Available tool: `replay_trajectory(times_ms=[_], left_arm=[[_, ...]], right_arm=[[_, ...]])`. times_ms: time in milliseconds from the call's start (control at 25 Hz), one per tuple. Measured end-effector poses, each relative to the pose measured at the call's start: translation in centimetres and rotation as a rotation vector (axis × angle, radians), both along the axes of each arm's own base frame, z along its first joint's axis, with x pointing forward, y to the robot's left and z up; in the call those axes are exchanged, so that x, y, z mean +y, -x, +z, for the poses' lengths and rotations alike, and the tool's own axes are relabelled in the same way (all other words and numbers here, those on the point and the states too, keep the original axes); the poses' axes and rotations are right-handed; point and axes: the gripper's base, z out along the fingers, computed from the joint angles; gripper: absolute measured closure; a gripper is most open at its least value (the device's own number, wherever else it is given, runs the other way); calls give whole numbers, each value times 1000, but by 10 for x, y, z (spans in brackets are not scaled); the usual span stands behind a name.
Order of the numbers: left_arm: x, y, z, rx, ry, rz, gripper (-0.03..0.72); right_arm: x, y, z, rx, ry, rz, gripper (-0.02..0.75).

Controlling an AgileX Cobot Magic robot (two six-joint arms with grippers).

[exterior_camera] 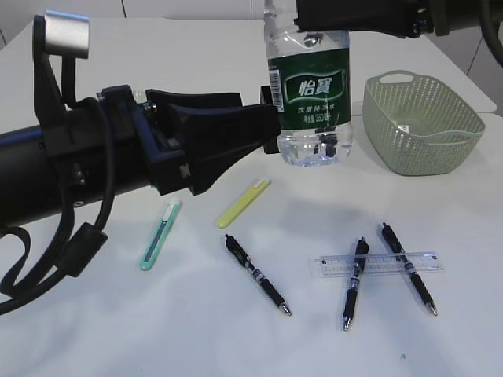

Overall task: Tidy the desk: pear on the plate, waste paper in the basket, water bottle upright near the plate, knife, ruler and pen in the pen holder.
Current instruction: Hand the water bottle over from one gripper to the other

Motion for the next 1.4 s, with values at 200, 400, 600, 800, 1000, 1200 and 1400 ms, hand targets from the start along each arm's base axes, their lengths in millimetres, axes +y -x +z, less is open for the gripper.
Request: replay_trajectory(times_ms=[200,400,600,800,1000,1200,1400], left_arm=[[1,-2,3,32,47,17,84],[0,0,4,56,71,-7,80],[-6,-2,15,30,80,-54,76],[-8,-3,18,43,83,-76,71],[-10,-3,13,84,89,-110,70],[-11,-1,15,97,120,-128,66],[-11,1,15,109,130,-155,66]], right_arm=[[1,2,0,-3,3,32,443],[2,4,1,-19,-6,61,443],[4,6,3,-21,-34,94,443],[6,8,6,-38,-66,117,443],[7,10,8,-44,-92,149,443],[8,15,9,-36,-97,195,443],[9,17,9,-30,-101,227,443]])
